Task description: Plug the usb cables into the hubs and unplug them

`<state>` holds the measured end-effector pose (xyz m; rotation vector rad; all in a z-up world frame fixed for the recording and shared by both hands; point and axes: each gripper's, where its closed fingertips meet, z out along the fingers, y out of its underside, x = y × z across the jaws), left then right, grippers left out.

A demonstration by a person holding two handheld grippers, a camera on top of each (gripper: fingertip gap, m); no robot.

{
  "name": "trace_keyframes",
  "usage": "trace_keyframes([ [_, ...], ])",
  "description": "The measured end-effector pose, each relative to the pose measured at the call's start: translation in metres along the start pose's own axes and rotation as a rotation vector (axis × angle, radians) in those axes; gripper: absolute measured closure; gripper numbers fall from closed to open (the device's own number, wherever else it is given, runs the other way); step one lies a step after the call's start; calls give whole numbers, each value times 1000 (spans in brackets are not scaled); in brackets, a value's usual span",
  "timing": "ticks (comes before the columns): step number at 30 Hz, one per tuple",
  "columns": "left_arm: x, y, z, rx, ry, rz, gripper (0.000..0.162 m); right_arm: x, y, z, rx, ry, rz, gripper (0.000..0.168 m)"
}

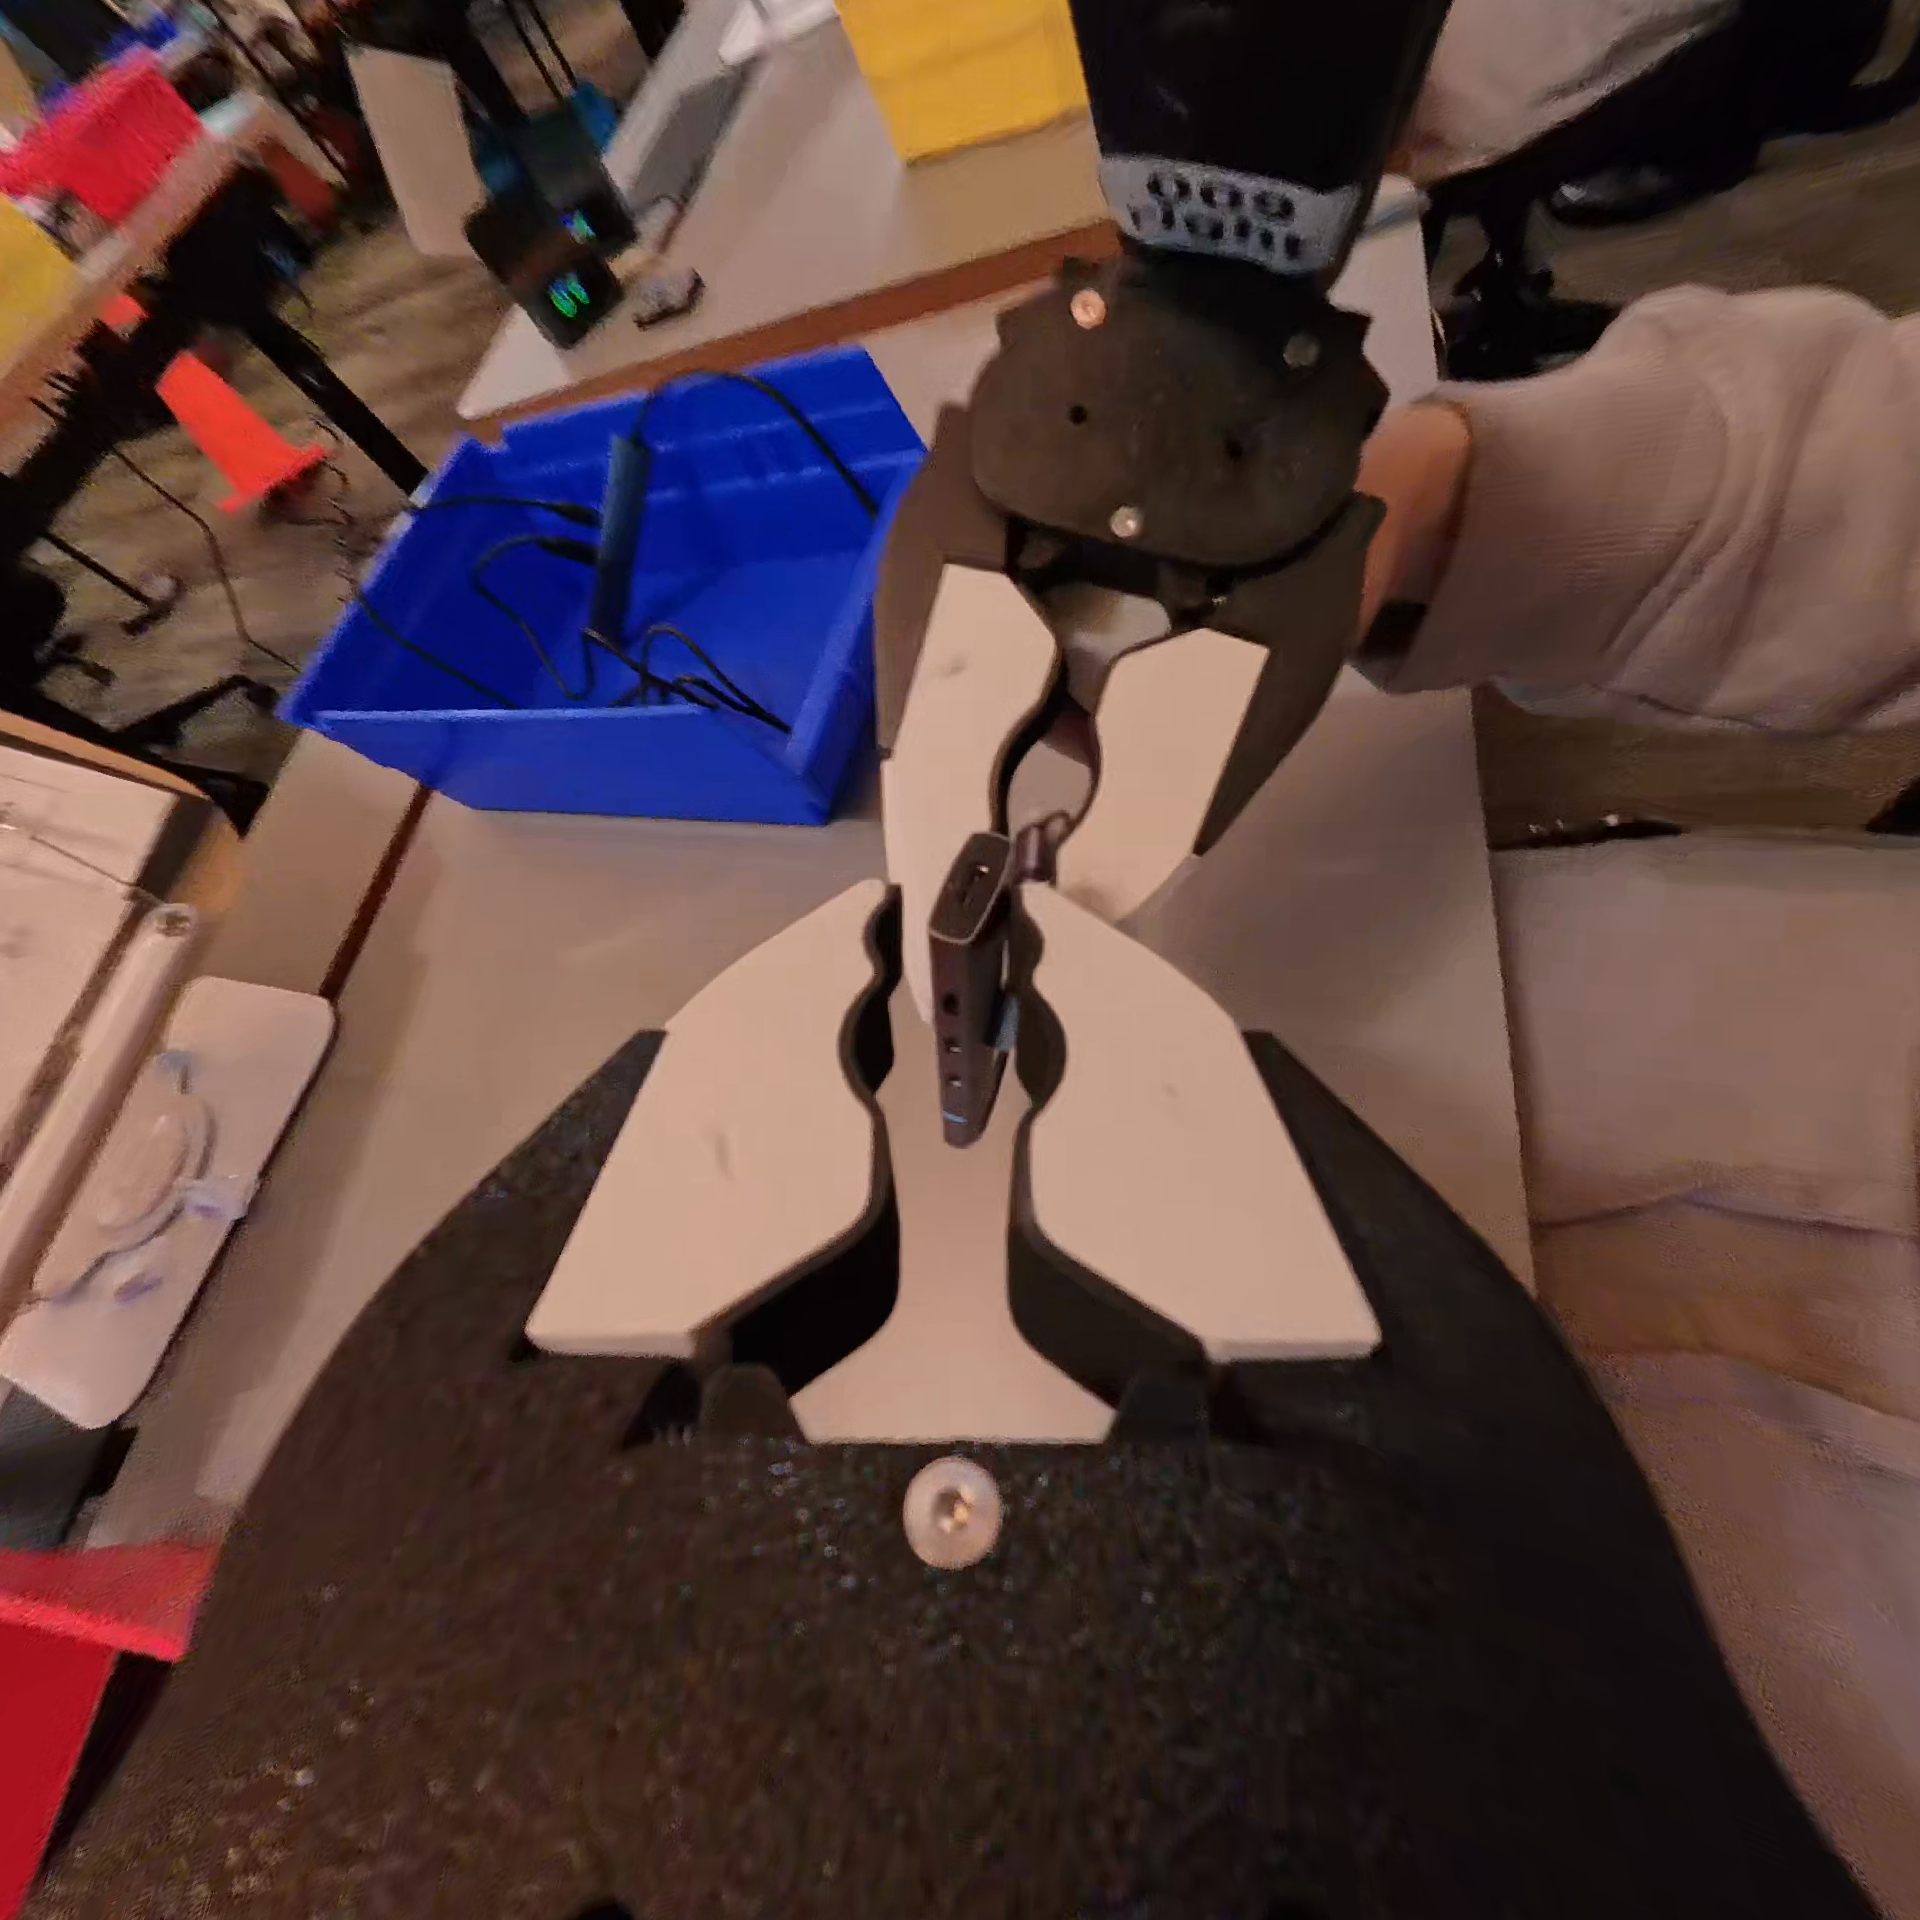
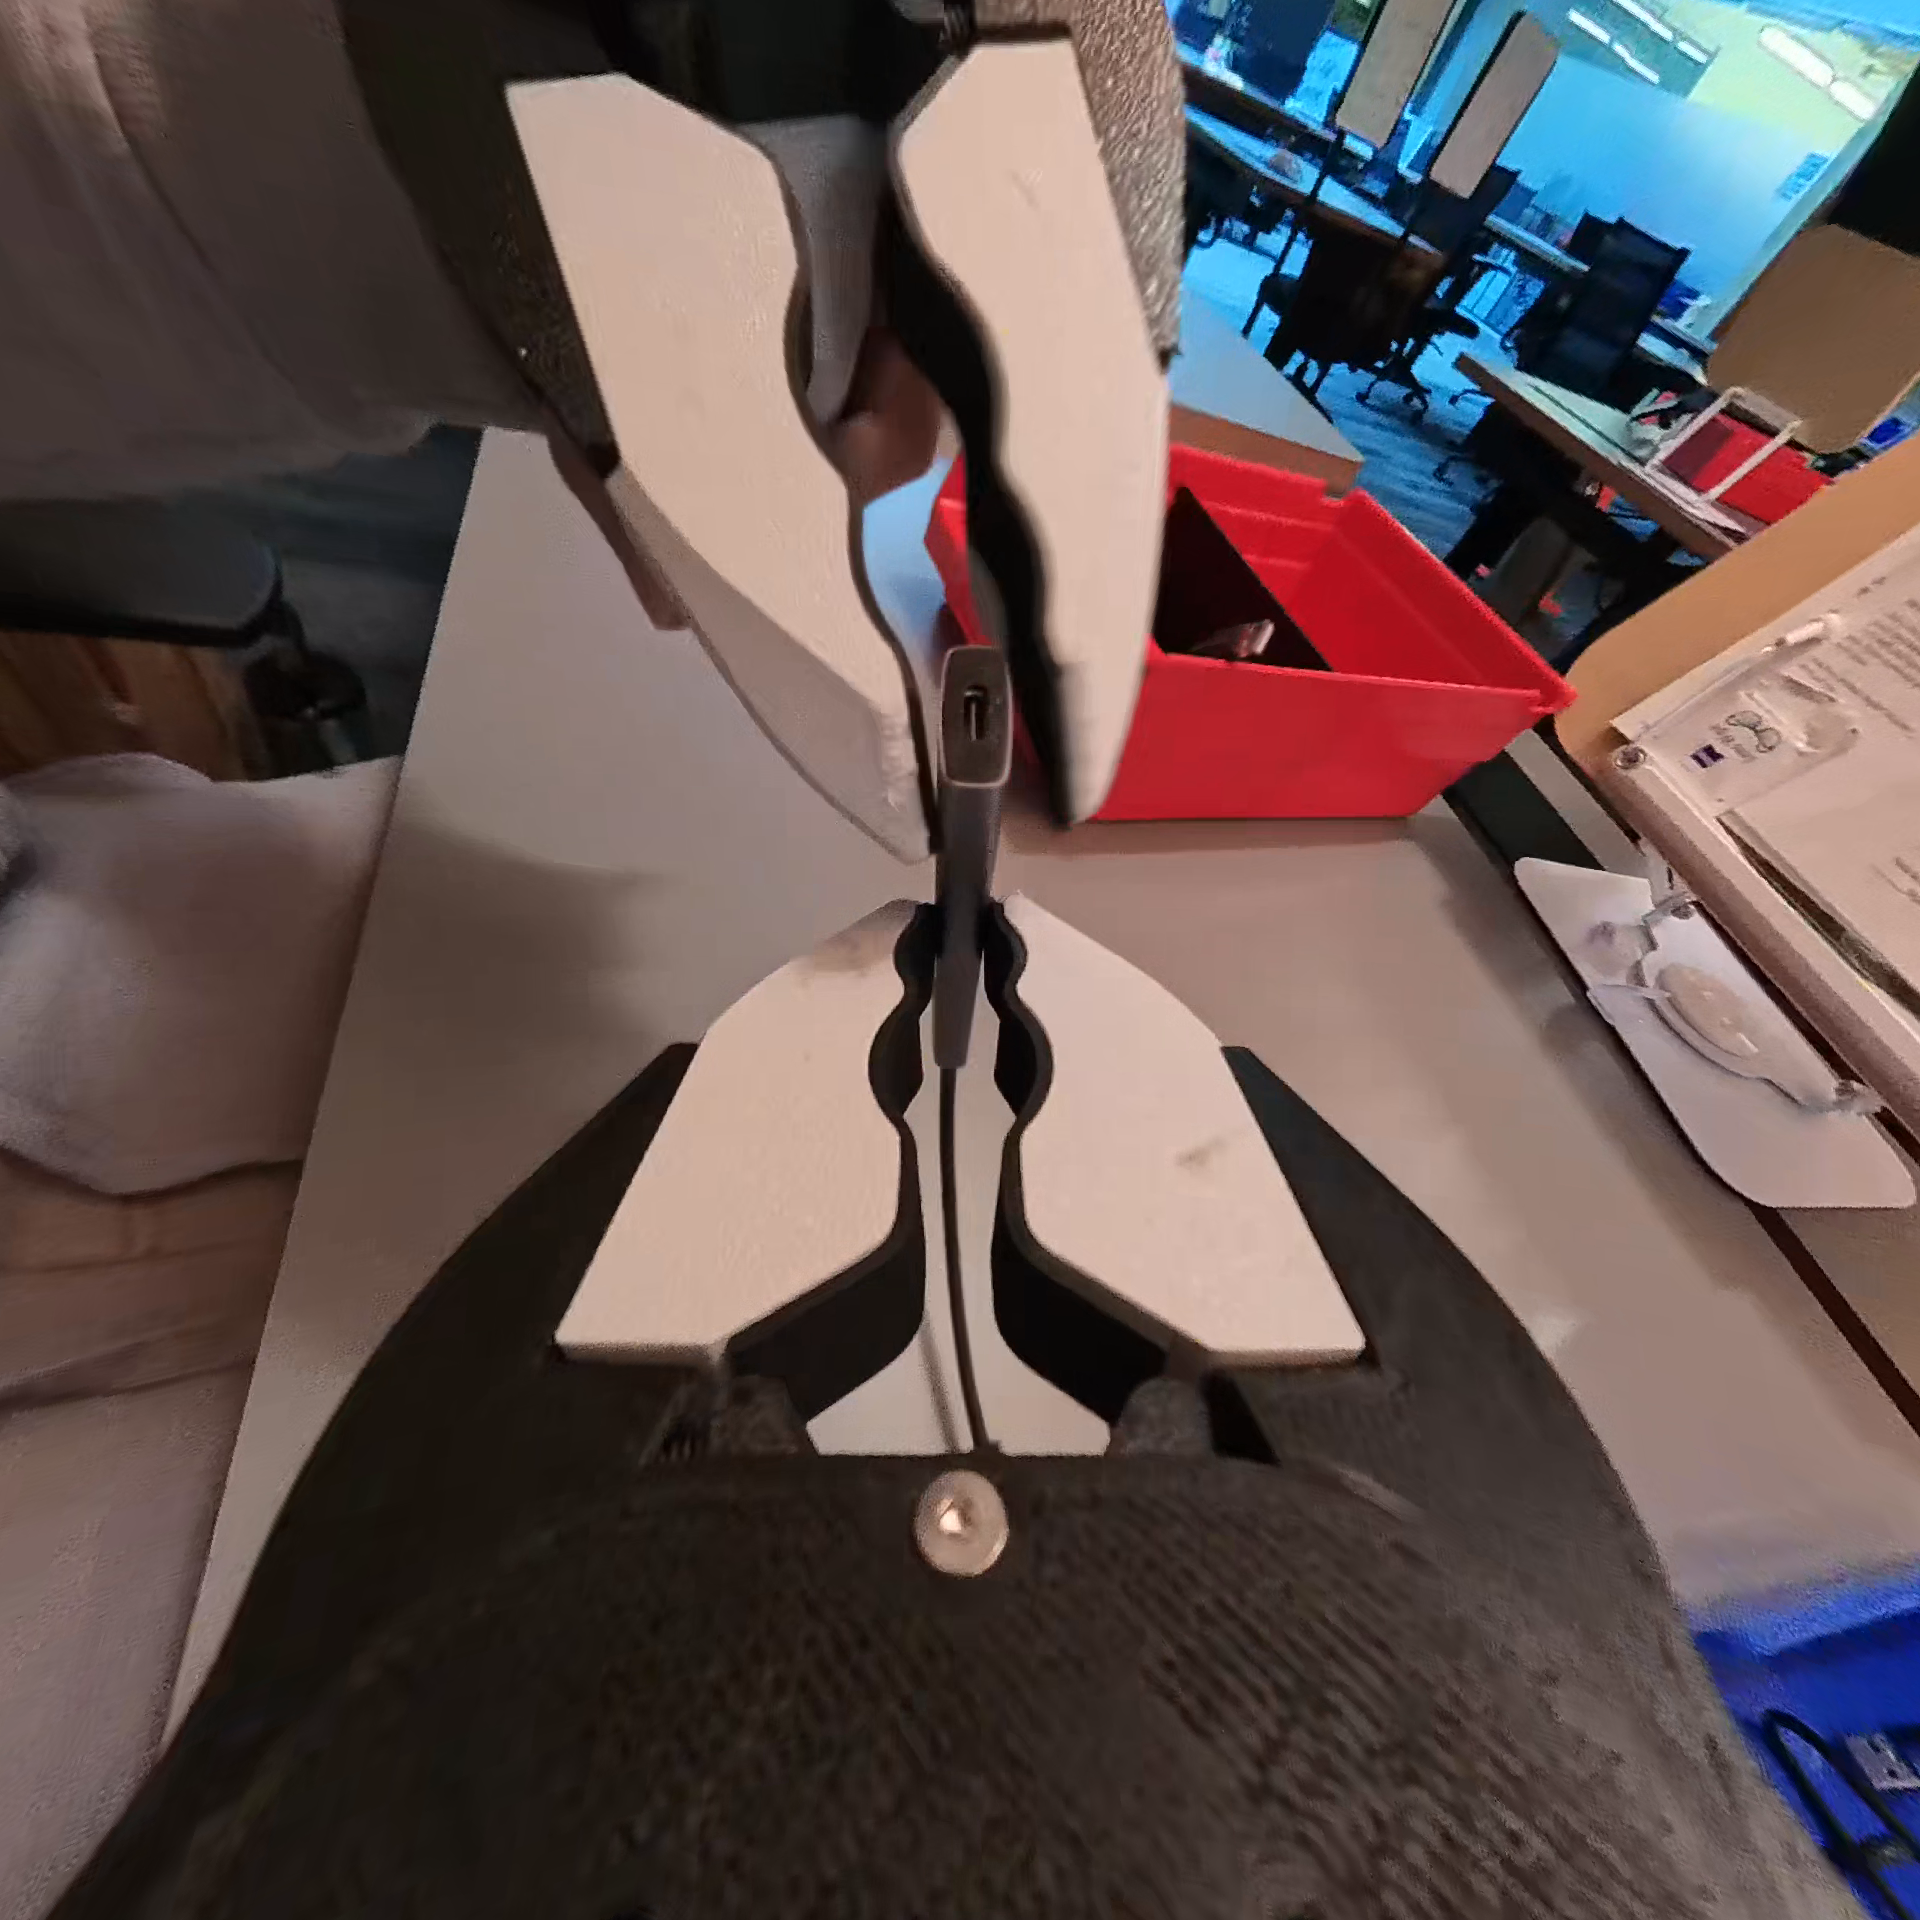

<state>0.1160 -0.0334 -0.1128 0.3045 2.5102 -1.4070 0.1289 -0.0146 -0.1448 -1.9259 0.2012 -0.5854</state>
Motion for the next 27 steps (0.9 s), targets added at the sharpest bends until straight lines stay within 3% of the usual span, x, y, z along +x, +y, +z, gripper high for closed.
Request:
trace_keyframes([
  [1,2,4,2,-13,14,-16,149,2,3,1,-10,14,-7,159],
  [4,1,10,4,-8,21,-94,151,2,9,1,-11,-4,-12,154],
  [6,-14,11,3,58,-36,-220,153,13,9,1,31,73,4,151],
  [7,-25,11,1,111,-60,-320,153,23,7,-1,61,155,2,149],
  [10,-70,18,-13,369,-158,-789,153,49,2,-8,78,390,-7,121],
  [12,-92,29,-25,569,-158,-1093,153,53,-2,-7,110,451,38,108],
  [15,-105,39,-36,816,-100,-1385,153,49,-2,2,188,468,104,116],
  [22,-98,63,-28,968,6,-1692,154,53,-6,-12,378,549,66,133],
  [27,-86,72,-12,865,52,-1719,154,51,1,-15,369,504,9,115],
])
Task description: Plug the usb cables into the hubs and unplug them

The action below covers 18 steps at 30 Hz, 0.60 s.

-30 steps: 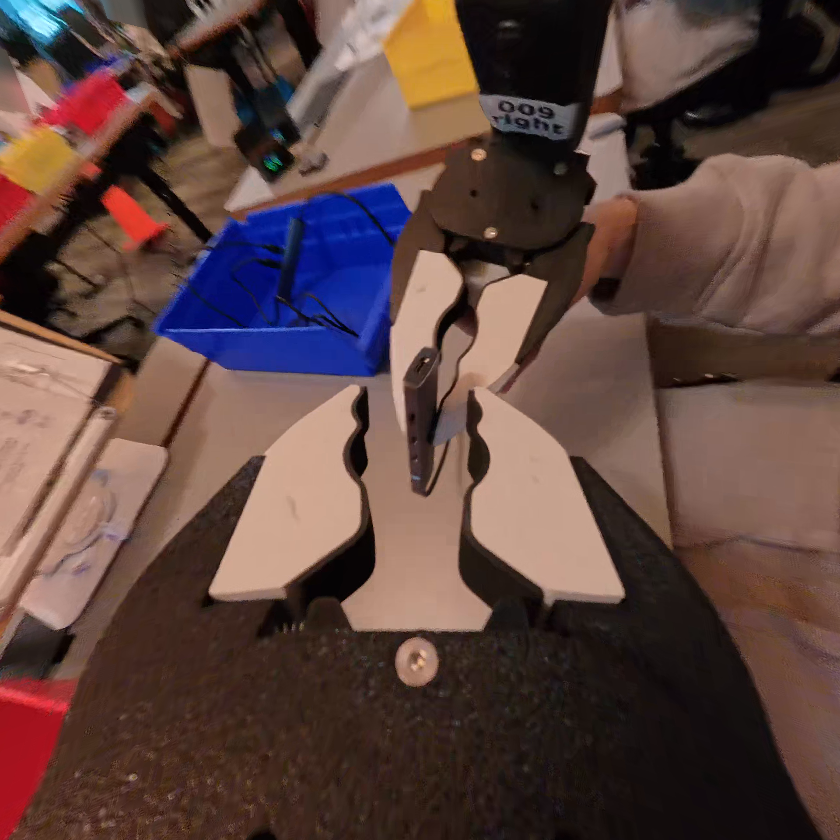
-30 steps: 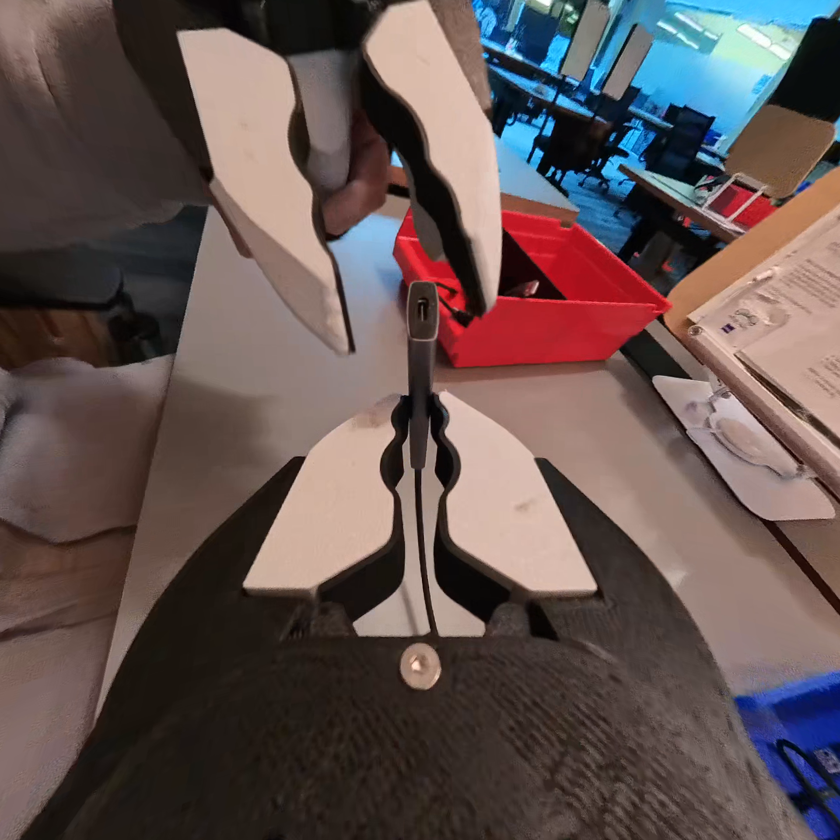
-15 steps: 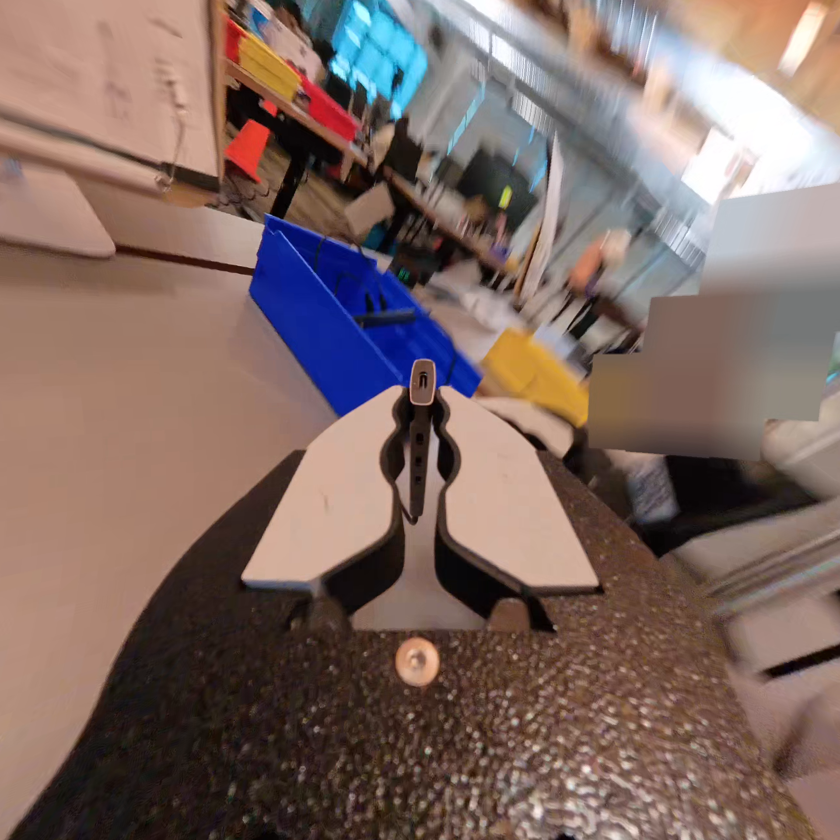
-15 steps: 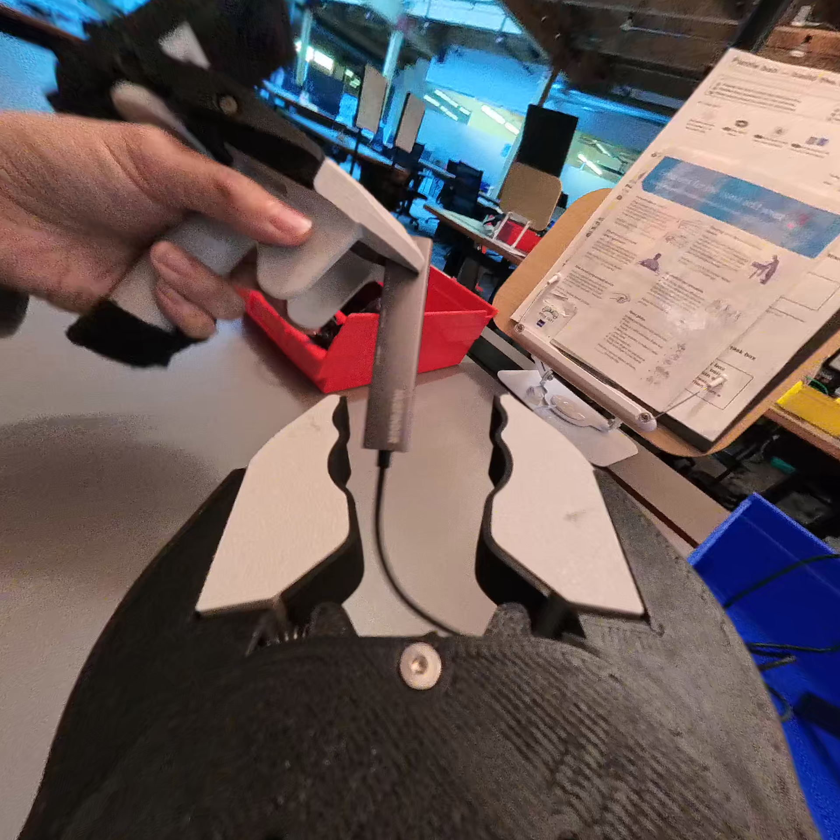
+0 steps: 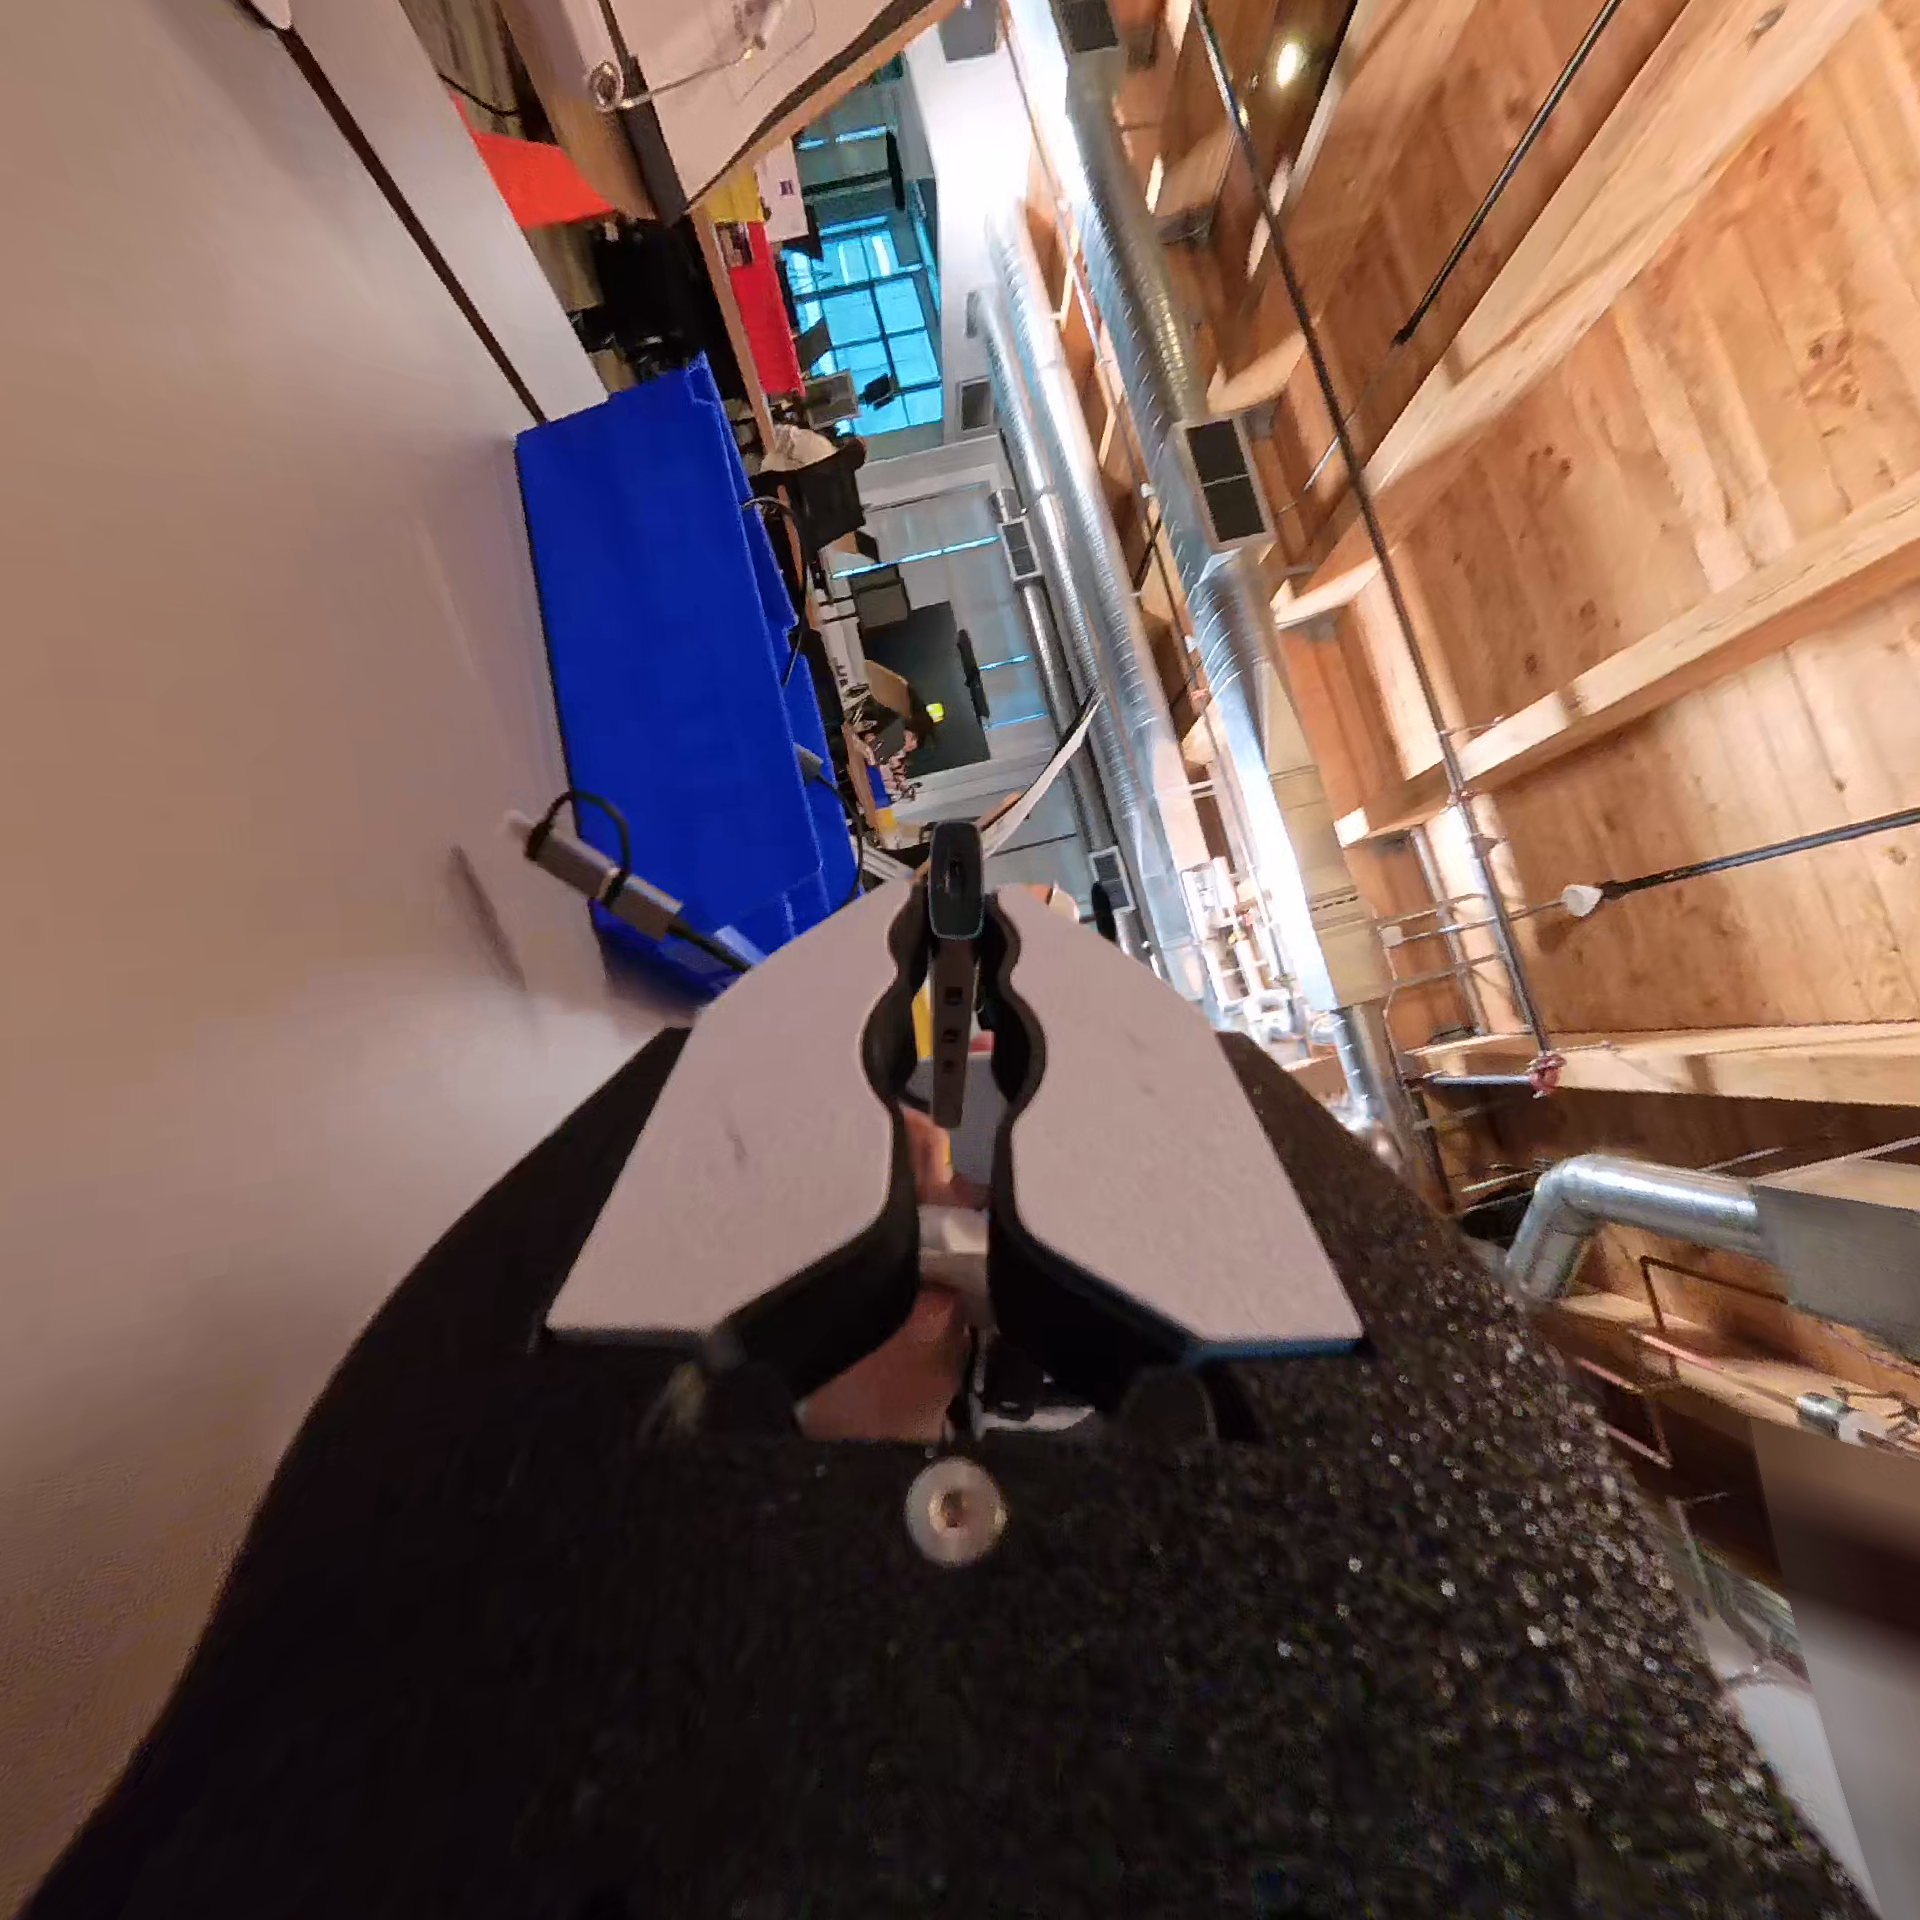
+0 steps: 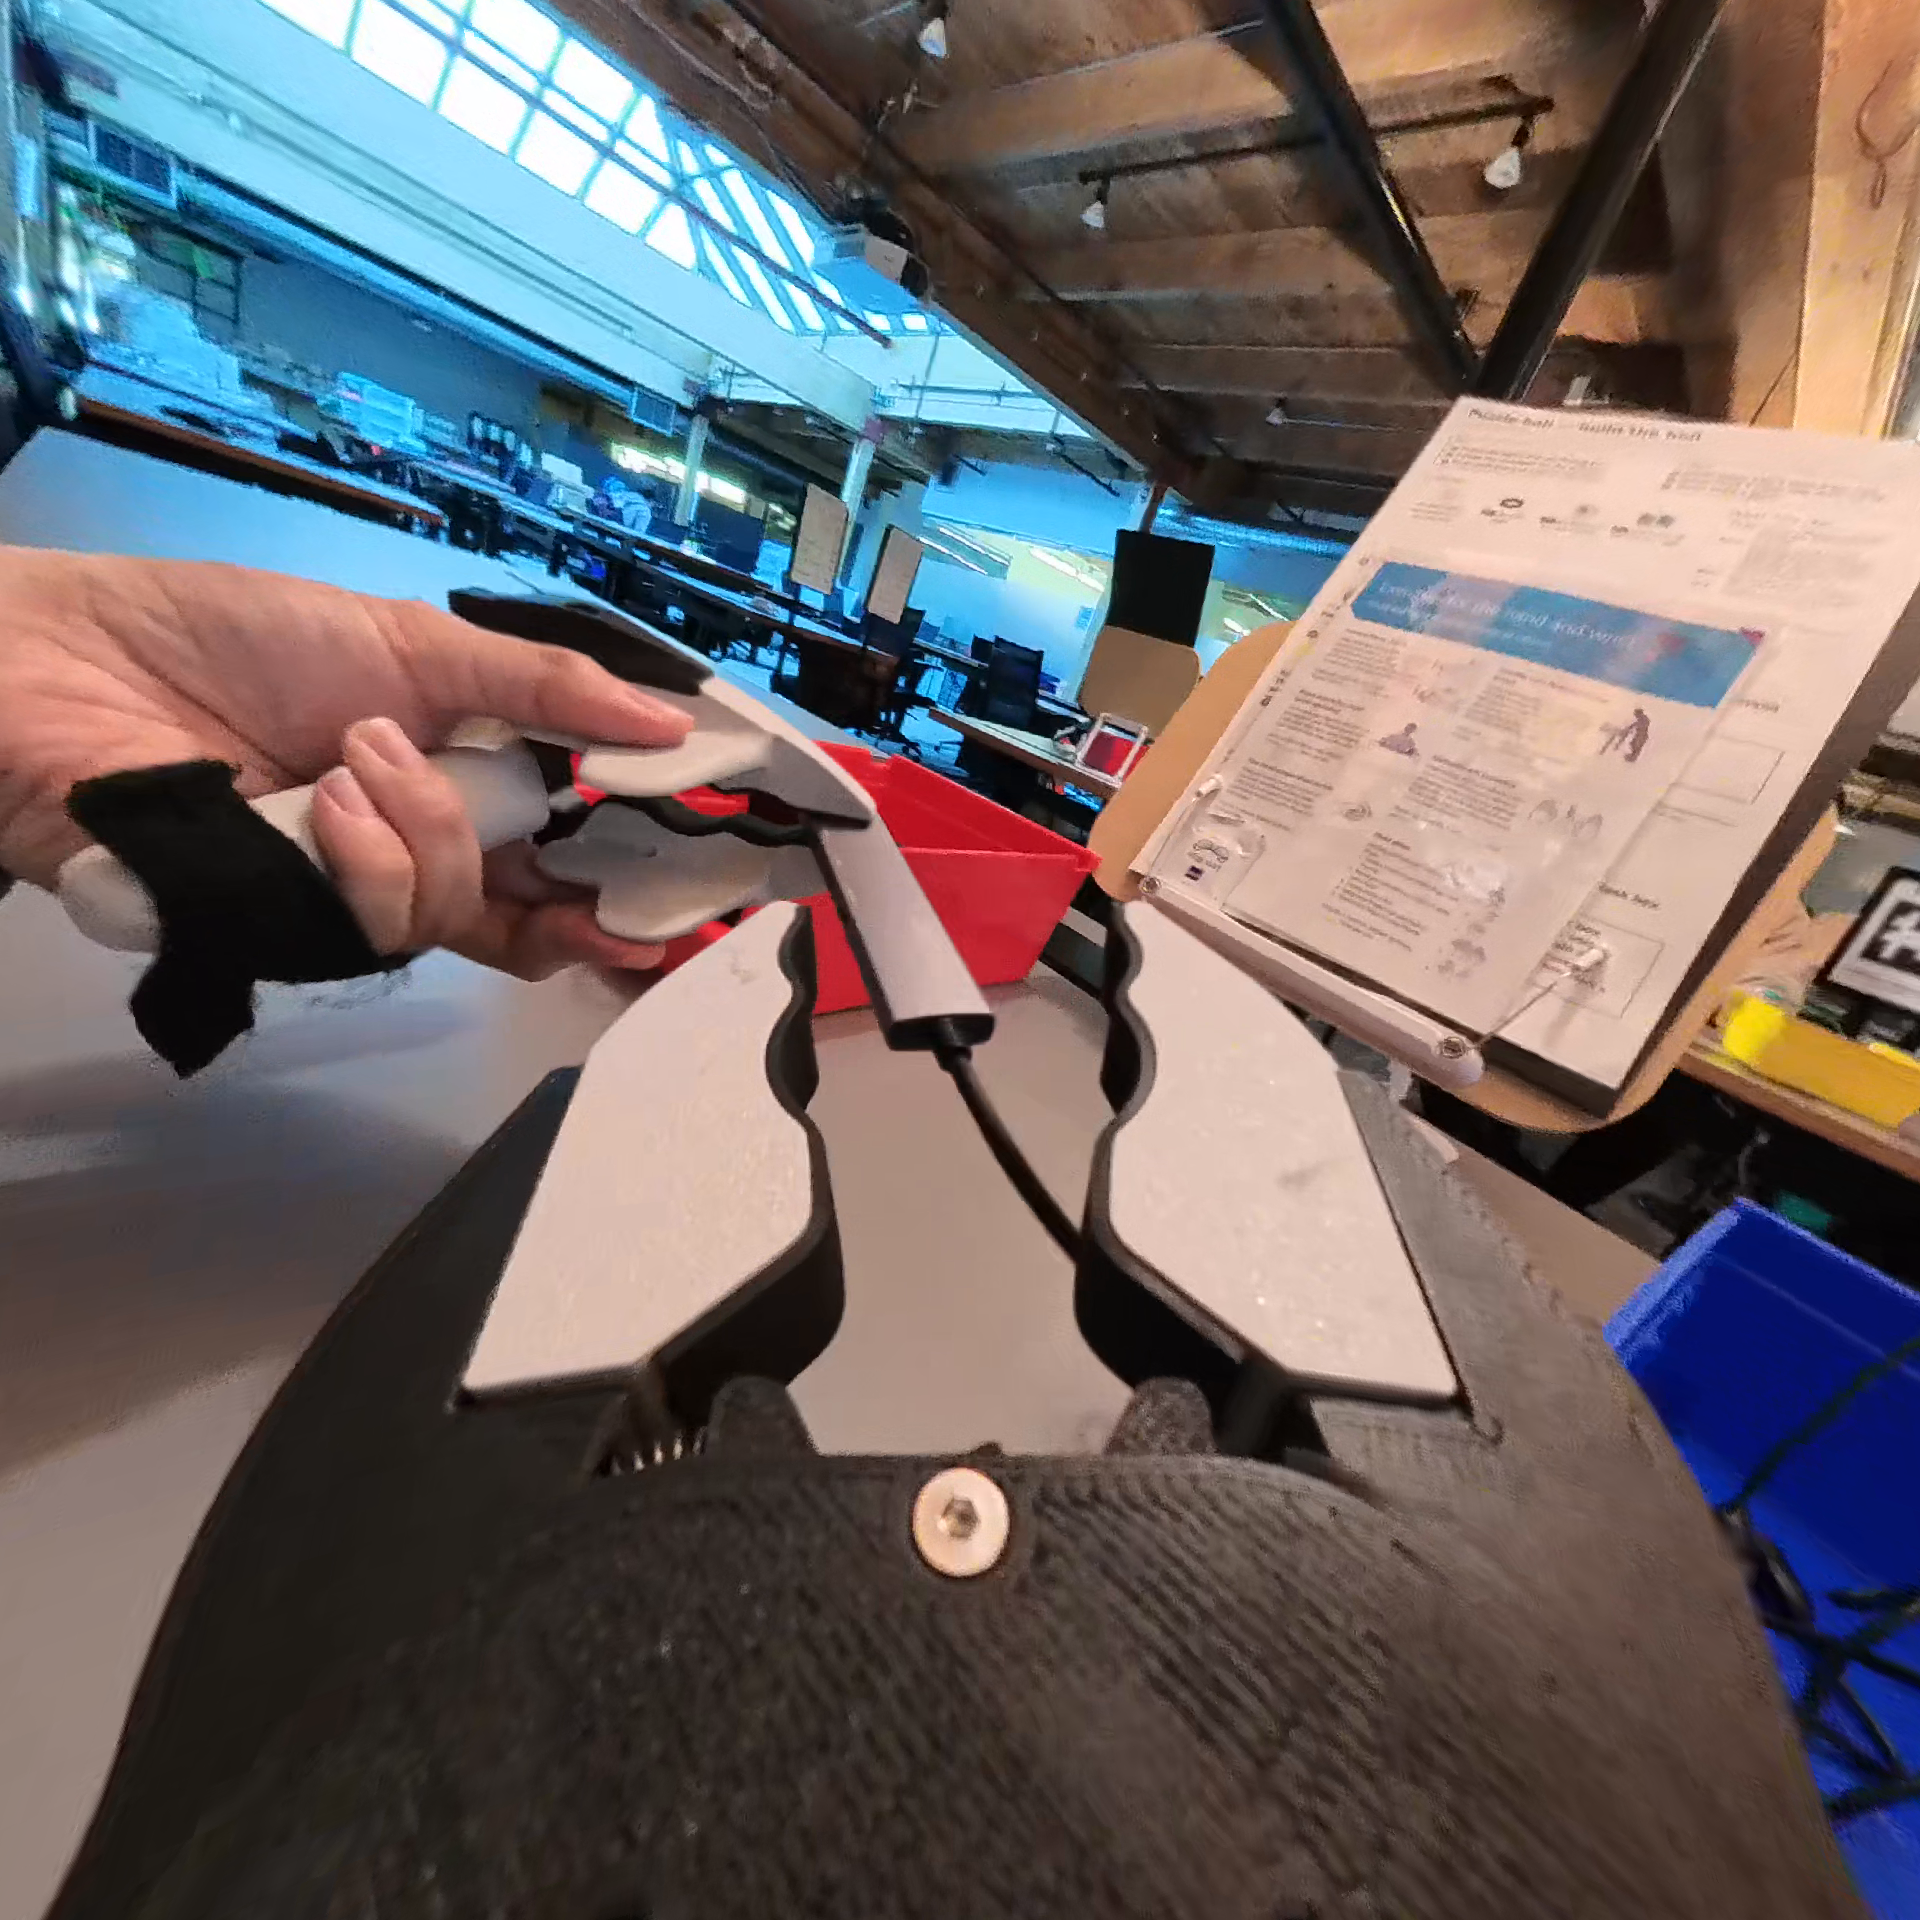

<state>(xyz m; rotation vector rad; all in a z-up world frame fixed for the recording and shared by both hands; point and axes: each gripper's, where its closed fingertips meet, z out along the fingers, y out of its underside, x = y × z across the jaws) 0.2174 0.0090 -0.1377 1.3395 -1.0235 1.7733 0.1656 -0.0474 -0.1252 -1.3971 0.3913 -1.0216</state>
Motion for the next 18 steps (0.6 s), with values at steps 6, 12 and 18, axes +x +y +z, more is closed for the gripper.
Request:
trace_keyframes([
  [6,5,6,4,-36,31,4,154,-5,17,4,-154,-32,-46,109],
  [12,-6,18,9,-60,39,-79,154,-12,20,6,-89,-48,94,133],
  [18,-16,19,10,-48,32,-127,153,-14,27,5,-80,-69,123,138],
])
